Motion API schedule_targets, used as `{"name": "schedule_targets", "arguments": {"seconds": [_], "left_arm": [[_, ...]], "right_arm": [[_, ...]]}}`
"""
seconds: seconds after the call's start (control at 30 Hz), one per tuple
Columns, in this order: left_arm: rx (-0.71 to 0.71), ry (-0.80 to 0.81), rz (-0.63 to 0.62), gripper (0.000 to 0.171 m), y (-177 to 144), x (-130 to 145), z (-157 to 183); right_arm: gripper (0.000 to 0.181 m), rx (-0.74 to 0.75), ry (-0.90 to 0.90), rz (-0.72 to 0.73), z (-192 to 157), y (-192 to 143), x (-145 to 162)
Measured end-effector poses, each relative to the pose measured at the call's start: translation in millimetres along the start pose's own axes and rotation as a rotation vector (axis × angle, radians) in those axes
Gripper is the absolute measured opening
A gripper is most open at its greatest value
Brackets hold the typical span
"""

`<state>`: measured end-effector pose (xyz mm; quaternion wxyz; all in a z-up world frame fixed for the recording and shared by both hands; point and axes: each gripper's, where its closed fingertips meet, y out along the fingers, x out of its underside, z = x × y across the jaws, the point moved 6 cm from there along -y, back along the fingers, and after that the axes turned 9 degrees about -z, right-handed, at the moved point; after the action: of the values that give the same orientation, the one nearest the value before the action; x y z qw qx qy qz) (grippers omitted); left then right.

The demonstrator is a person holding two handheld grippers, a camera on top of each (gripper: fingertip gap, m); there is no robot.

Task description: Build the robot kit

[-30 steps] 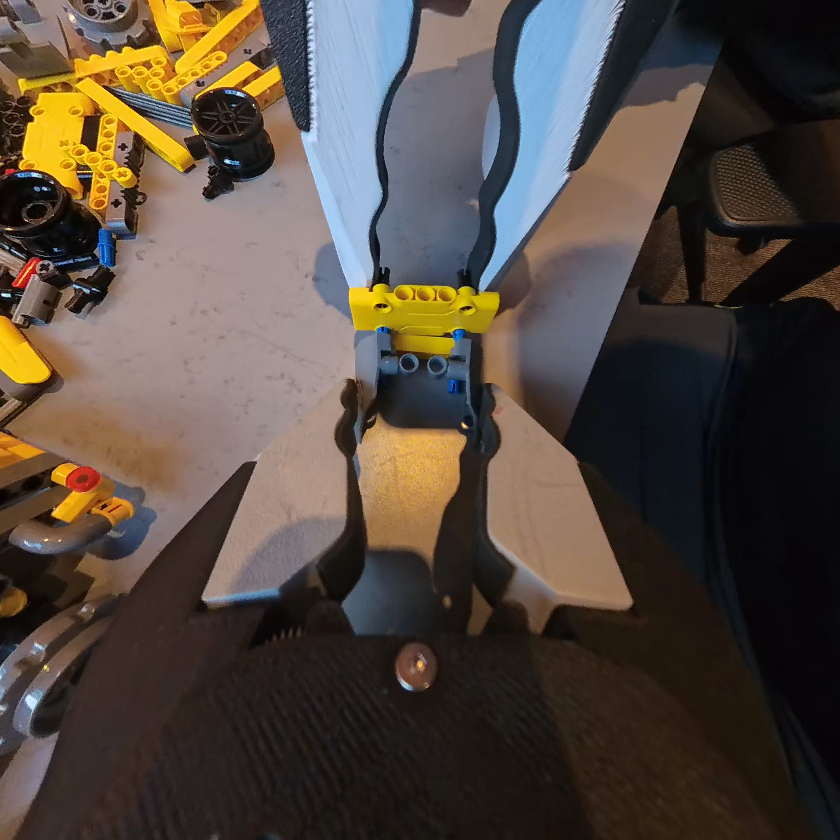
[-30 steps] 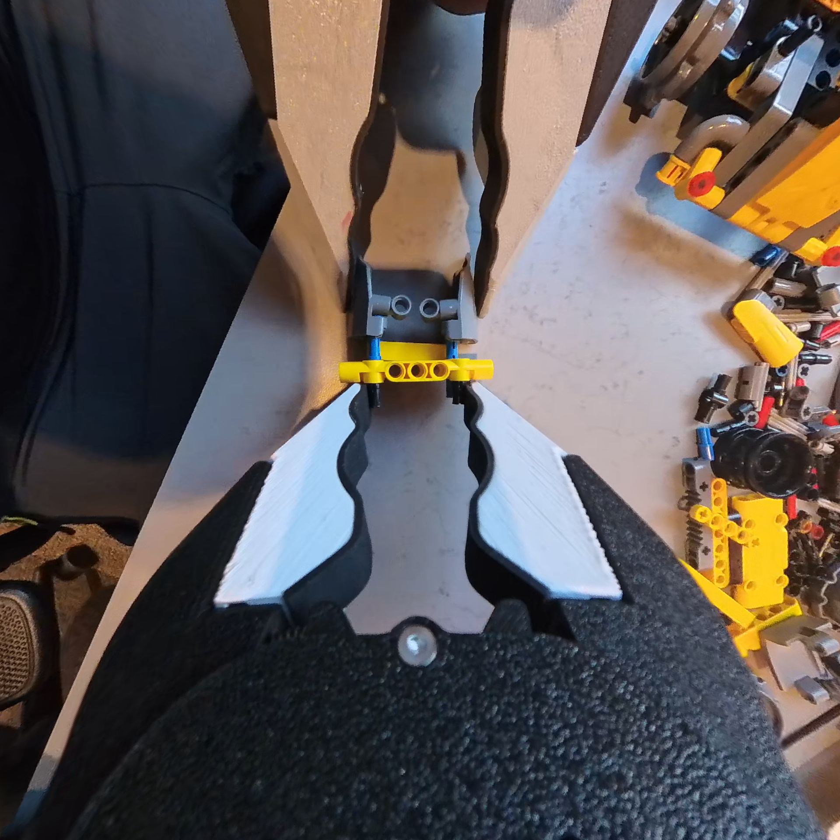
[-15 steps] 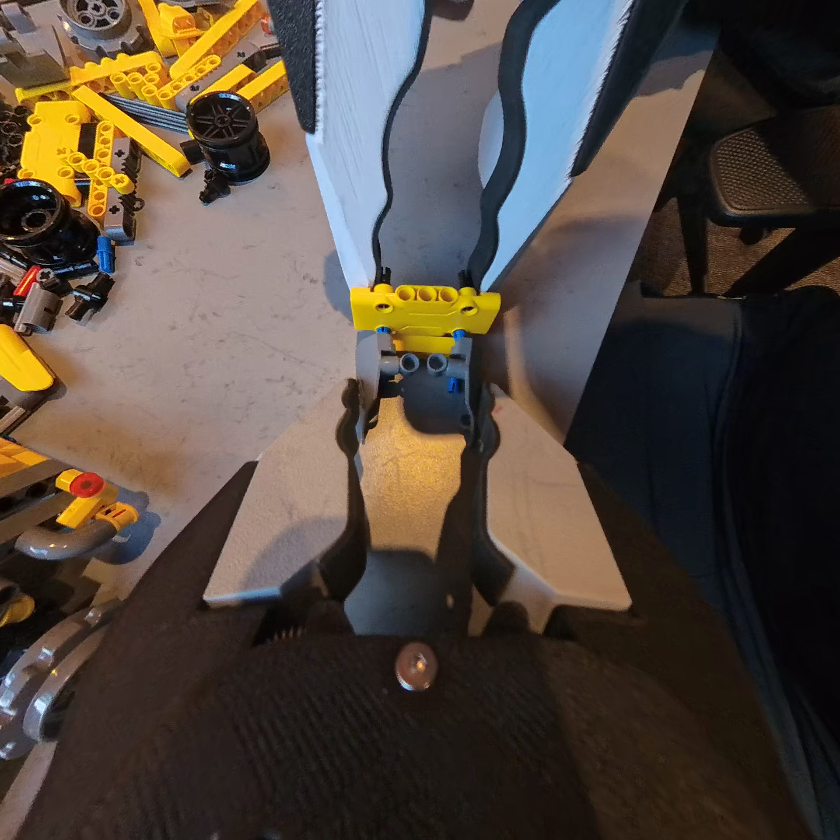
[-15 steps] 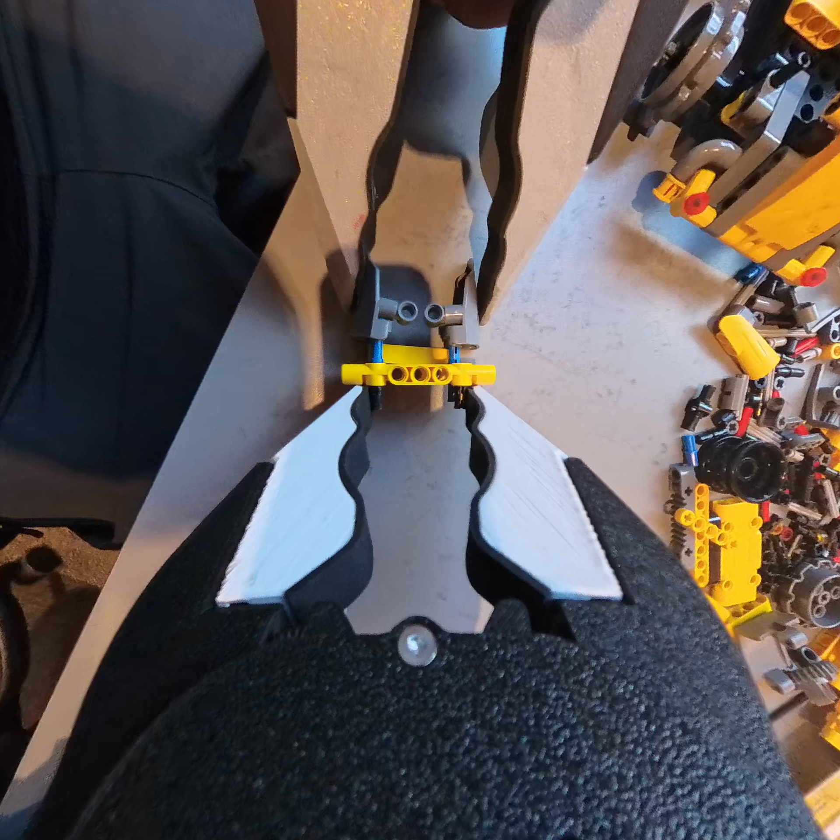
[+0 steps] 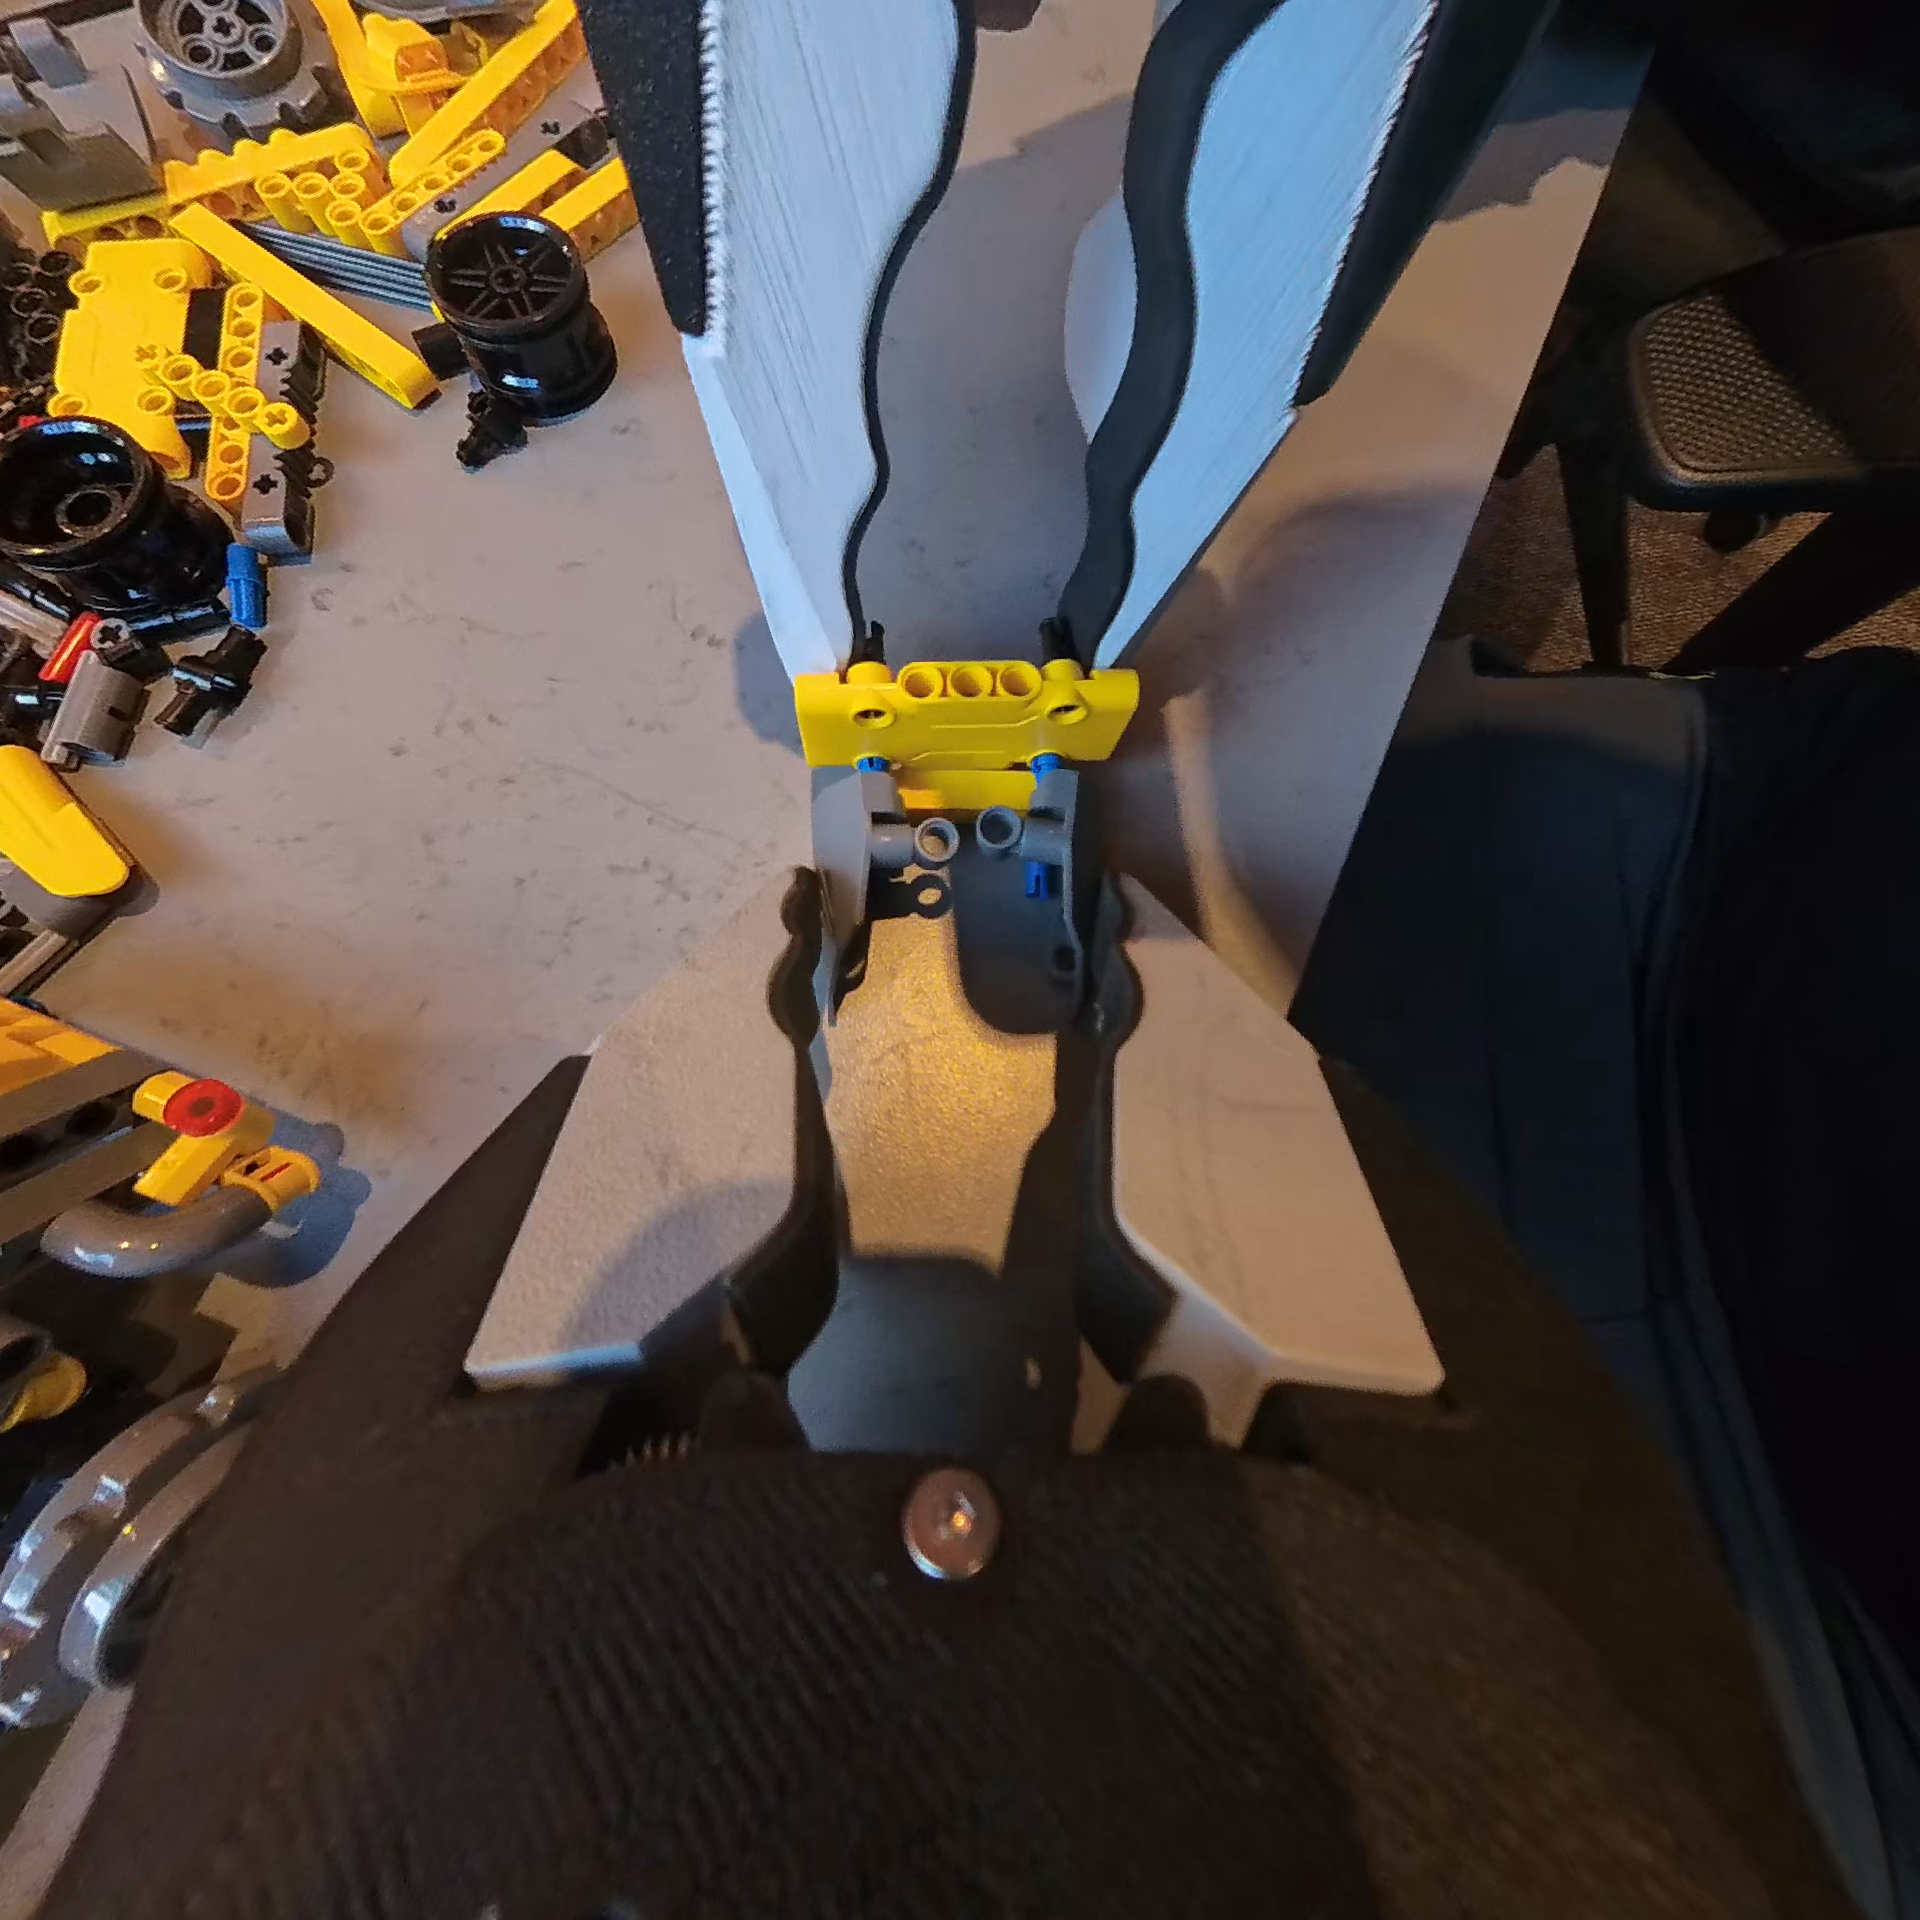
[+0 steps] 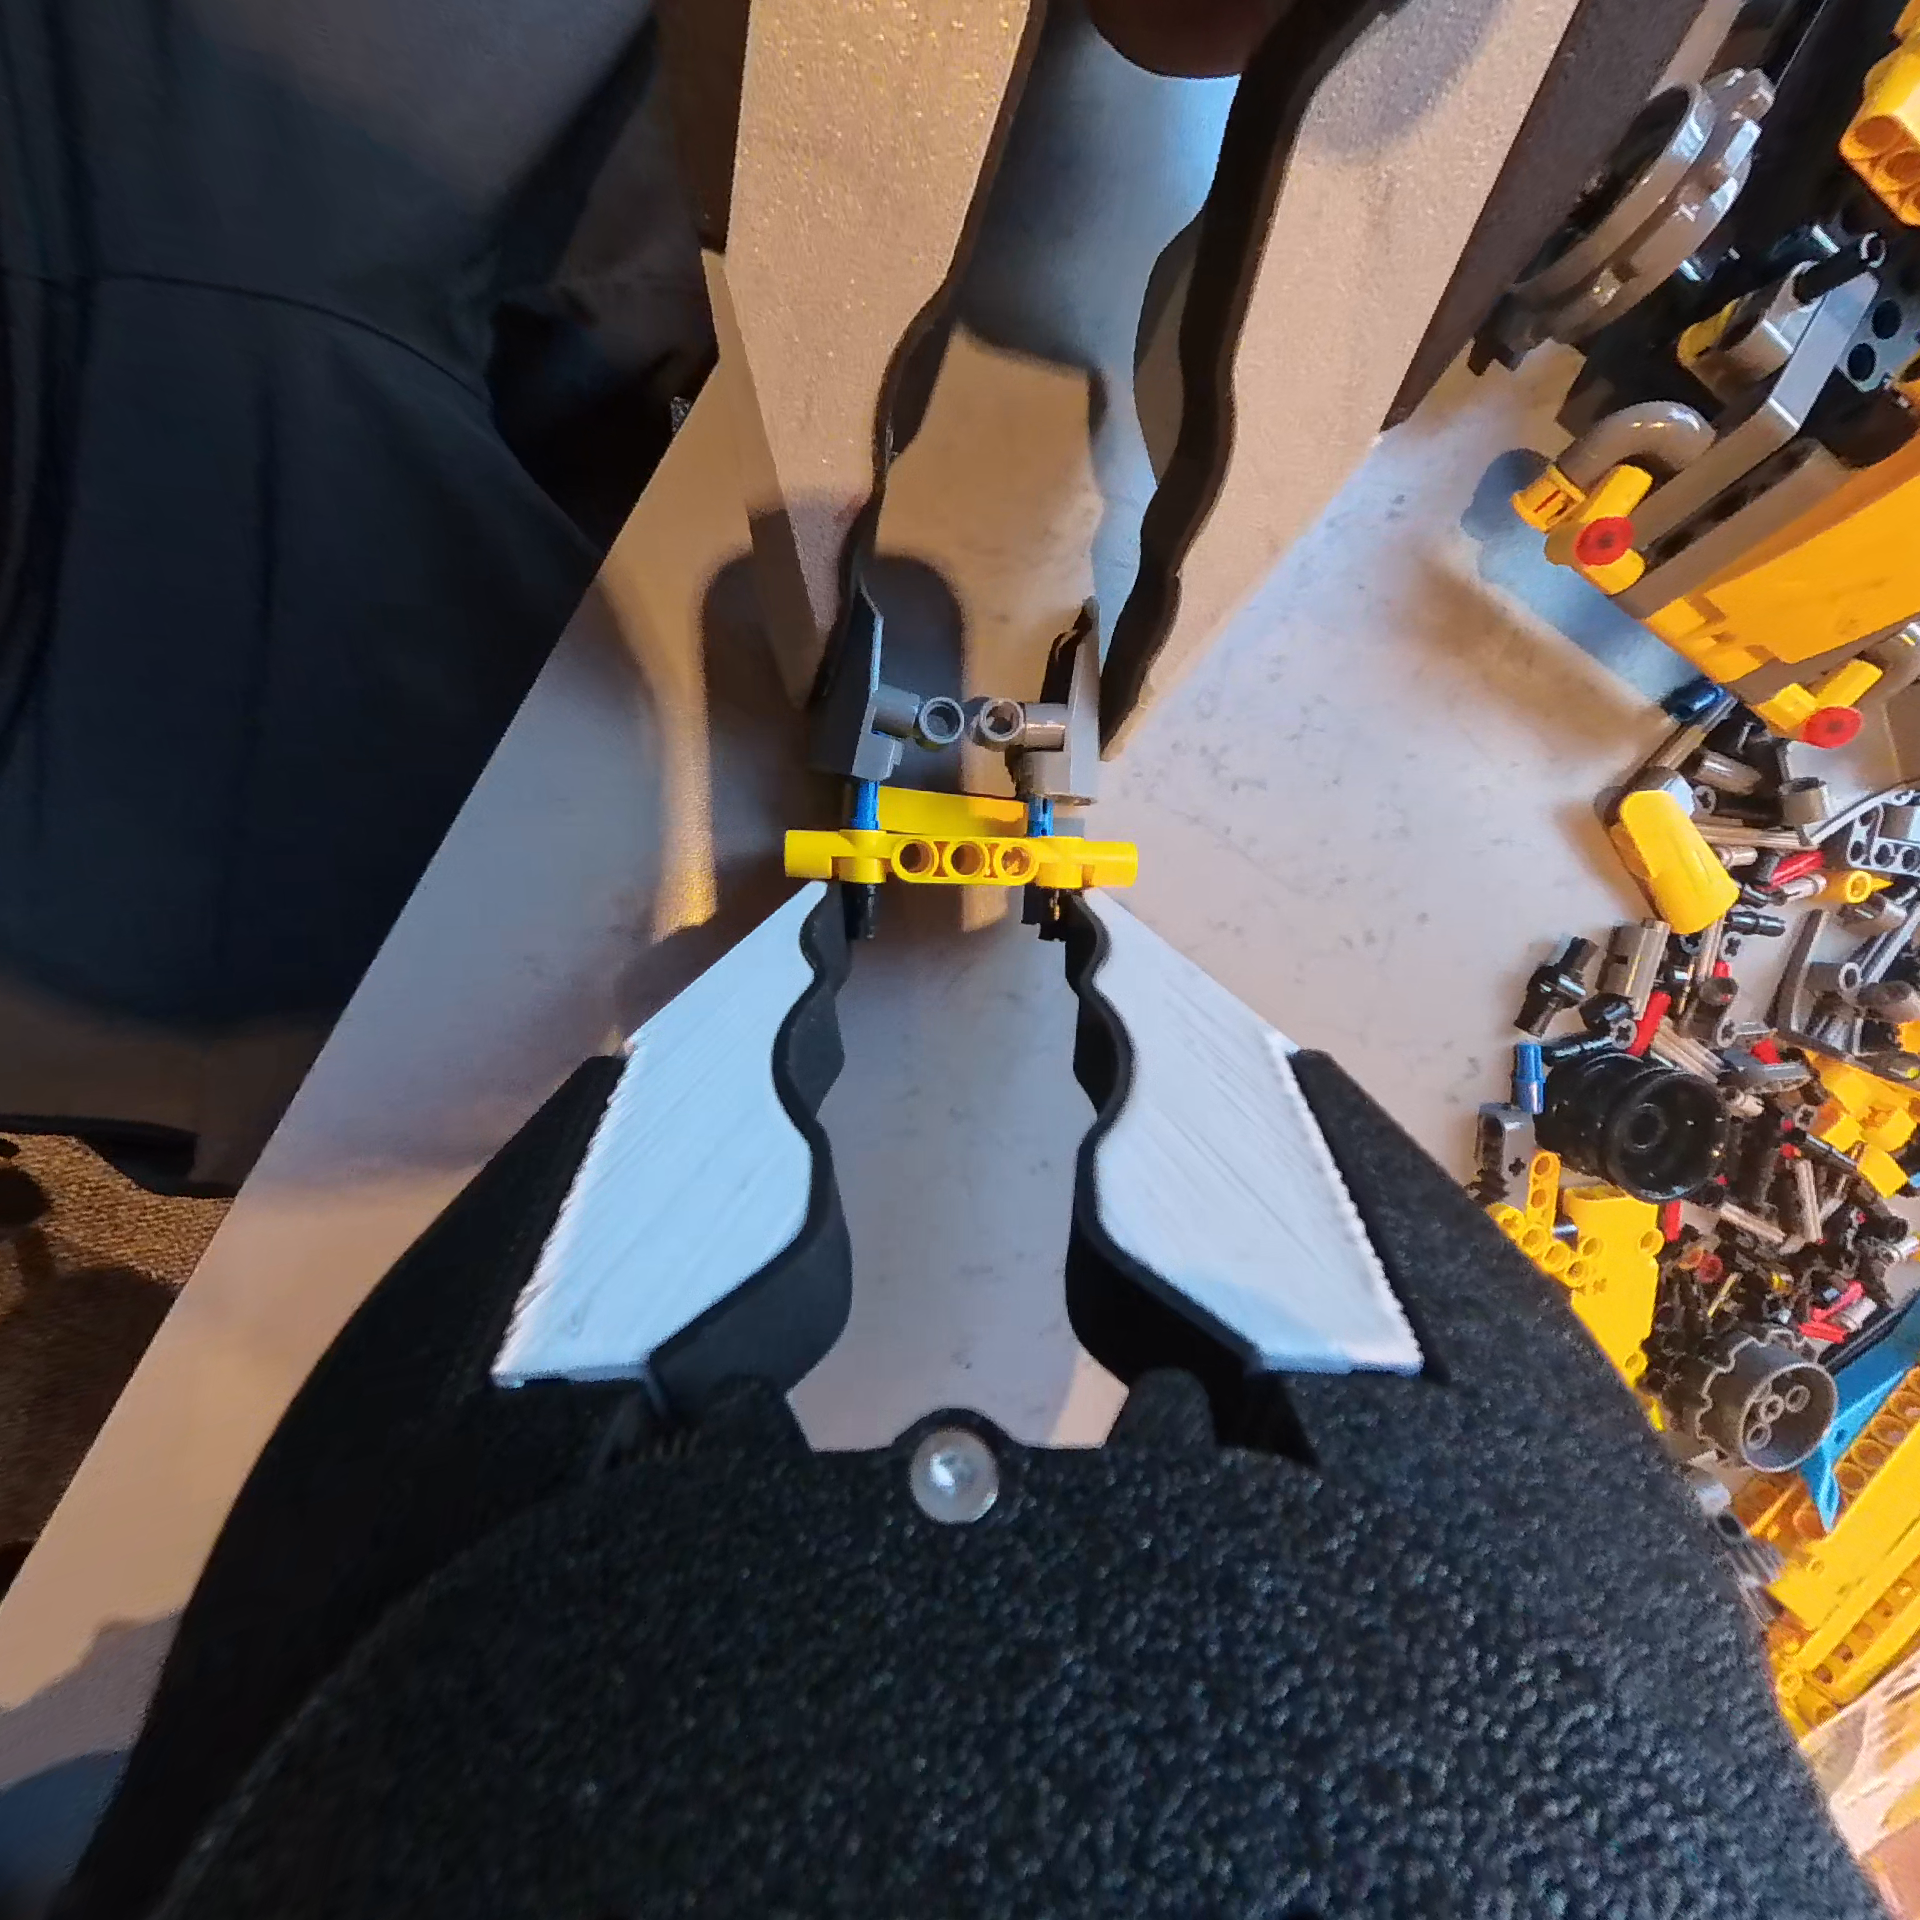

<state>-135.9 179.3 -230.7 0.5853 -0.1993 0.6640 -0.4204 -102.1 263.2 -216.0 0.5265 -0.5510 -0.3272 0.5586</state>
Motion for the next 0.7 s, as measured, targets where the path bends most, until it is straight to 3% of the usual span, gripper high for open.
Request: {"name": "schedule_targets", "arguments": {"seconds": [0.4, 0.7], "left_arm": [[-0.002, 0.0, 0.001, 0.053, 0.2, 0.0, 0.8], [0.031, -0.027, -0.003, 0.056, -0.9, -2.1, -0.7]], "right_arm": [[0.04, -0.003, -0.01, 0.009, 0.5, 0.8, 0.6], [0.042, -0.01, 0.125, 0.068, -0.5, 1.8, 4.8]]}}
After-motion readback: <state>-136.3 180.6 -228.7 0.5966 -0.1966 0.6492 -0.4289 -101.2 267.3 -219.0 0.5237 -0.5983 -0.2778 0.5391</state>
